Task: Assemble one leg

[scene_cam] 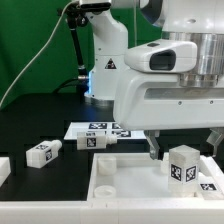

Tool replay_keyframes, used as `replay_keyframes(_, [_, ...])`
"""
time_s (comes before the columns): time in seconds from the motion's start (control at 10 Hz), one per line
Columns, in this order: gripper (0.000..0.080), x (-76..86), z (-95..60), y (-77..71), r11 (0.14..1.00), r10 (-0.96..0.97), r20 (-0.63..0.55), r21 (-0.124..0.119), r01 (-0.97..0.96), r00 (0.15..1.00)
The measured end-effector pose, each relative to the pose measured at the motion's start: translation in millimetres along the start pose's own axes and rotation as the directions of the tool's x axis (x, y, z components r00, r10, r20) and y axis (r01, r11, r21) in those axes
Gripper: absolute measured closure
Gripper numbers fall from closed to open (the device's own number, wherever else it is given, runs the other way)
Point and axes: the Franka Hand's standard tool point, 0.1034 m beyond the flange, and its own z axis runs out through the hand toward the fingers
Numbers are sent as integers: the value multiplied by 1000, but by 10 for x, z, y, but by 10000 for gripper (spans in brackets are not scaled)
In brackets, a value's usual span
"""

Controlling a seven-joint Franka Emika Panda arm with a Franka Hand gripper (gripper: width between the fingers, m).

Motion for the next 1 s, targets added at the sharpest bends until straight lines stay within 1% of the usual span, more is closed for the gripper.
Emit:
replay_keyframes(0.1, [150, -2, 4, 0, 1000, -11, 0, 0, 11, 1000])
replay_keyframes(0.2, [269, -4, 7, 5, 1000, -10, 0, -1, 10, 1000])
replay_keyframes(0.3, [408, -5, 8, 5, 1000, -9, 0, 0, 9, 1000])
replay_keyframes(0.4, [515, -6, 10, 4, 1000, -9, 0, 0, 9, 1000])
replay_keyframes(0.8, [515, -7, 12, 2, 1000, 26, 1, 0, -26, 1000])
replay_keyframes(1.0, [515, -2, 11, -19, 967, 256, 1, 2, -256, 967])
